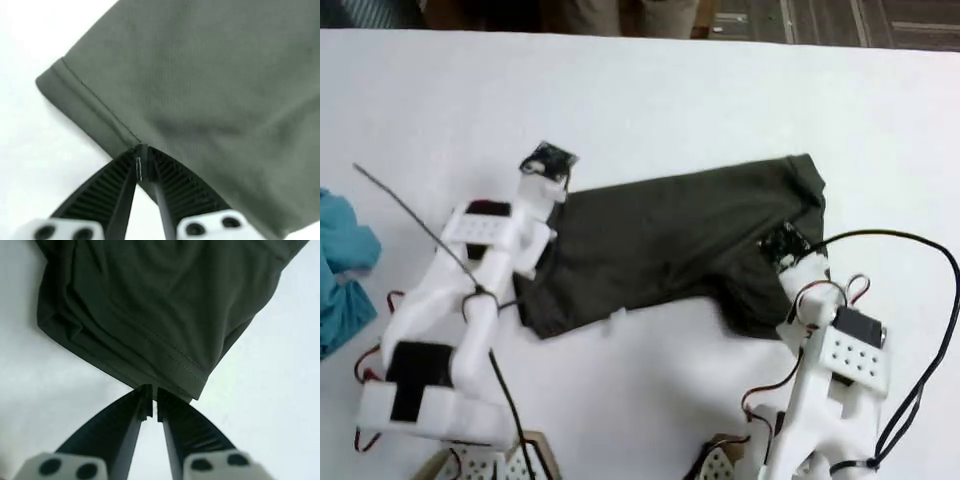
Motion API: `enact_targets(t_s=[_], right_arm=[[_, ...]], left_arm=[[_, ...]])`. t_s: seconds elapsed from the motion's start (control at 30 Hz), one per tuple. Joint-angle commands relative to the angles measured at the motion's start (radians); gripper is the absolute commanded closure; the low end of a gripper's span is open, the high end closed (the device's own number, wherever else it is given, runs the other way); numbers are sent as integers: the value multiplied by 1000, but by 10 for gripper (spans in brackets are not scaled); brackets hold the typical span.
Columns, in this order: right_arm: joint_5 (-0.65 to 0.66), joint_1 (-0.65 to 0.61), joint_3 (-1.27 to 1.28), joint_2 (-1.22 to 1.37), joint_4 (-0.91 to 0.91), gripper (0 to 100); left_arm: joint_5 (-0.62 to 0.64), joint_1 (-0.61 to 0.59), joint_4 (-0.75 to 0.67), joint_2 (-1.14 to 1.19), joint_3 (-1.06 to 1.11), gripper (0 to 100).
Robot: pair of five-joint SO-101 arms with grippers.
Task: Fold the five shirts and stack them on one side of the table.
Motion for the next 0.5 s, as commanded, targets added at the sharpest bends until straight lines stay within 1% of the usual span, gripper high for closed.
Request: enact_targets(t_s=[0.0, 0.1, 0.23, 0.33, 0.47], right_arm=[[6, 12, 0, -27, -8, 893], [9, 15, 5, -33, -5, 839], [11, 15, 6, -33, -5, 857], [11, 15, 6, -33, -5, 861], [12, 15, 8, -33, -5, 860]], left_arm=[[2, -6, 17, 37, -73, 973], [-2, -9, -15, 63, -85, 973], [-2, -17, -37, 130, -145, 974], [2, -40, 3, 209, -243, 974], [3, -66, 103, 267, -386, 974]])
